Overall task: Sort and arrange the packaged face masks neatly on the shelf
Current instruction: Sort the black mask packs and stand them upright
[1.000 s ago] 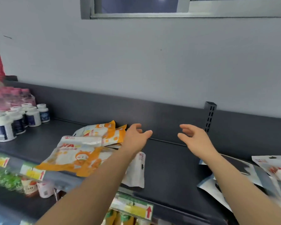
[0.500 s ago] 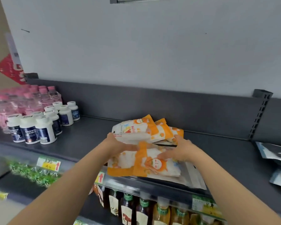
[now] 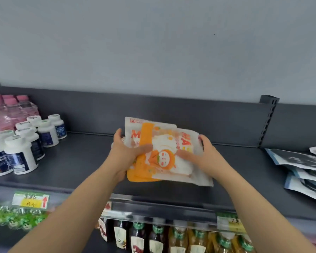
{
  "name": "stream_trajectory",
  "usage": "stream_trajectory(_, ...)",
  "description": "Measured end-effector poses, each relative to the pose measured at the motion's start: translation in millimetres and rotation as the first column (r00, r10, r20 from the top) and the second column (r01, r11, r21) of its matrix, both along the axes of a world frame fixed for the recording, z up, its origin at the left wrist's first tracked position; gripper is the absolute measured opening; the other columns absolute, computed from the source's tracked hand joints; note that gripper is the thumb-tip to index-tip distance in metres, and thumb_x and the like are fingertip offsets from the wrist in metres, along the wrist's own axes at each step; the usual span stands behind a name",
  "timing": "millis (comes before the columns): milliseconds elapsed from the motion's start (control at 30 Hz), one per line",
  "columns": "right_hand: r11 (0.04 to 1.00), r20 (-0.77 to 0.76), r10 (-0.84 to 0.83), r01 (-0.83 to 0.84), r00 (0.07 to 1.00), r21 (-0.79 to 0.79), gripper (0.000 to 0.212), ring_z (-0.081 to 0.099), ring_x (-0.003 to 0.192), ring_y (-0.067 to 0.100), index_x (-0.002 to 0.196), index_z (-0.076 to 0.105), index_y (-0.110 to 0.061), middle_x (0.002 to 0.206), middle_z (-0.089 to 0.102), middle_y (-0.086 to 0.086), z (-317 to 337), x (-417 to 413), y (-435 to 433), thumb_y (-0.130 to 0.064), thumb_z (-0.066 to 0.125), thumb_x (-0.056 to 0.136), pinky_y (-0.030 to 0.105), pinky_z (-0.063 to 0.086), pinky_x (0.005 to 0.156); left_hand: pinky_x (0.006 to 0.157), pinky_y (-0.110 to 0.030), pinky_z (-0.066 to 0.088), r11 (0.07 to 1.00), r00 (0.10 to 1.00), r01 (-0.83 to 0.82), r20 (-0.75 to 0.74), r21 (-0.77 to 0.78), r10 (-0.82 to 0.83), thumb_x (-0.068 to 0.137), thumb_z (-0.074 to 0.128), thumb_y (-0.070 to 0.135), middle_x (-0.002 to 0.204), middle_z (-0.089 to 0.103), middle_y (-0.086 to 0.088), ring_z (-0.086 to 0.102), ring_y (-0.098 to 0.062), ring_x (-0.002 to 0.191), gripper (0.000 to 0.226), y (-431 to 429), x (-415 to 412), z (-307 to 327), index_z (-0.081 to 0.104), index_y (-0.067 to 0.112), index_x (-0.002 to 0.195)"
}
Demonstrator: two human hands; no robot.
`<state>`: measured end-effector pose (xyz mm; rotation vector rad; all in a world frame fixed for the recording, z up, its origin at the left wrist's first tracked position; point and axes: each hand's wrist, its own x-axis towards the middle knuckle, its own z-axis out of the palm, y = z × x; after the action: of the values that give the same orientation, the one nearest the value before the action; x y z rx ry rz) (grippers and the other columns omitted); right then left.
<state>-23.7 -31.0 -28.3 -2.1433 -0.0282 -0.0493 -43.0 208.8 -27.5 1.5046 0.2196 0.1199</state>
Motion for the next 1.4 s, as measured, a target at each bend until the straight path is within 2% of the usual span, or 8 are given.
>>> stream_trajectory(133, 1.0, 0.063, 0.023, -0.024, 0.998, 0.015, 0.109, 0.042, 0.134, 0.024, 0.153, 0.012, -0.027, 0.154, 0.032, 0.003, 13.5, 39.7, 16.1, -0.057, 0.076, 0.071, 0.041, 0.044, 0.102, 0.086, -0.056, 0.056, 0.986, 0.988, -0.154, 0.013, 0.061, 0.153, 0.071, 0.086, 0.026, 0.135, 0.056, -0.003, 0.065, -0.03, 0.108, 0.11, 15.7, 32.5, 9.2, 0.013, 0.03, 0.153)
stream_trajectory(267, 0.998, -0.088, -0.055, 0.051, 0.995, -0.041, 0.108, 0.027, 0.142, 0.031, 0.154, 0.007, -0.026, 0.158, 0.021, 0.01, 3.2, 81.3, 26.8, -0.061, 0.07, 0.074, 0.047, 0.034, 0.111, 0.1, -0.052, 0.047, 0.902, 0.951, -0.224, -0.12, 0.368, 0.285, 0.069, 0.085, 0.044, 0.139, 0.05, -0.009, 0.05, -0.033, 0.125, 0.108, 26.2, 59.1, -7.9, 0.017, 0.014, 0.147)
stream_trajectory(367, 0.991, -0.22, -0.122, 0.13, 0.968, 0.024, 0.113, 0.028, 0.142, 0.033, 0.155, 0.005, -0.021, 0.157, 0.024, 0.01, -9.9, 100.2, 25.2, -0.065, 0.068, 0.072, 0.049, 0.034, 0.111, 0.106, -0.055, 0.041, 0.88, 0.927, -0.167, -0.234, 0.446, 0.294, 0.059, 0.083, 0.063, 0.148, 0.038, -0.012, 0.038, -0.036, 0.135, 0.128, 30.6, 74.0, -18.7, 0.009, 0.016, 0.151)
stream_trajectory(567, 0.897, -0.231, -0.039, 0.136, 0.972, 0.421, 0.097, 0.063, 0.111, 0.029, 0.148, 0.029, -0.023, 0.136, 0.054, 0.007, -15.4, 112.2, 28.5, -0.053, 0.079, 0.07, 0.046, 0.056, 0.086, 0.071, -0.043, 0.054, 0.975, 0.958, -0.168, -0.211, 0.143, 0.196, 0.06, 0.092, 0.039, 0.119, 0.052, 0.001, 0.061, -0.031, 0.107, 0.136, 18.9, 88.8, -13.3, -0.005, 0.025, 0.154)
stream_trajectory(667, 0.856, -0.221, -0.005, 0.118, 0.975, 0.503, 0.072, 0.07, 0.093, 0.024, 0.131, 0.043, -0.023, 0.113, 0.065, 0.004, -12.8, 111.9, 29.4, -0.044, 0.08, 0.074, 0.047, 0.06, 0.074, 0.088, -0.056, 0.054, 0.987, 0.956, -0.161, -0.245, 0.029, 0.163, 0.061, 0.091, 0.033, 0.128, 0.055, -0.009, 0.062, -0.035, 0.109, 0.12, 9.3, 91.2, -10.3, 0.013, 0.018, 0.15)
stream_trajectory(867, 0.828, -0.193, 0.01, 0.1, 0.981, 0.552, 0.074, 0.07, 0.093, 0.025, 0.135, 0.038, -0.03, 0.117, 0.063, 0.004, -13.6, 103.6, 17.2, -0.039, 0.08, 0.074, 0.041, 0.061, 0.061, 0.09, -0.061, 0.052, 0.997, 0.97, -0.007, -0.243, -0.083, -0.013, 0.07, 0.087, 0.031, 0.125, 0.063, -0.014, 0.065, -0.038, 0.106, 0.086, 2.3, 91.1, -8.8, 0.04, 0.017, 0.14)
stream_trajectory(1067, 0.773, -0.178, 0.018, 0.099, 0.984, 0.627, 0.071, 0.071, 0.095, 0.026, 0.133, 0.041, -0.03, 0.118, 0.065, 0.005, -15.7, 89.0, 3.6, -0.044, 0.078, 0.074, 0.049, 0.06, 0.072, 0.072, -0.06, 0.057, 0.967, 0.974, 0.104, -0.174, -0.232, -0.146, 0.077, 0.082, 0.031, 0.12, 0.067, -0.013, 0.069, -0.038, 0.099, 0.078, -13.1, 91.0, -2.6, 0.039, 0.027, 0.141)
stream_trajectory(1400, 0.685, -0.092, -0.051, 0.102, 0.994, 0.721, 0.057, 0.073, 0.088, 0.027, 0.125, 0.048, -0.029, 0.11, 0.071, 0.006, 6.1, 49.7, -65.1, -0.035, 0.078, 0.078, 0.044, 0.06, 0.065, 0.084, -0.064, 0.053, 0.936, 0.959, 0.194, -0.143, -0.293, -0.243, 0.07, 0.084, 0.042, 0.12, 0.067, -0.013, 0.069, -0.039, 0.099, 0.093, -90.2, 93.6, -1.0, 0.029, 0.03, 0.144)
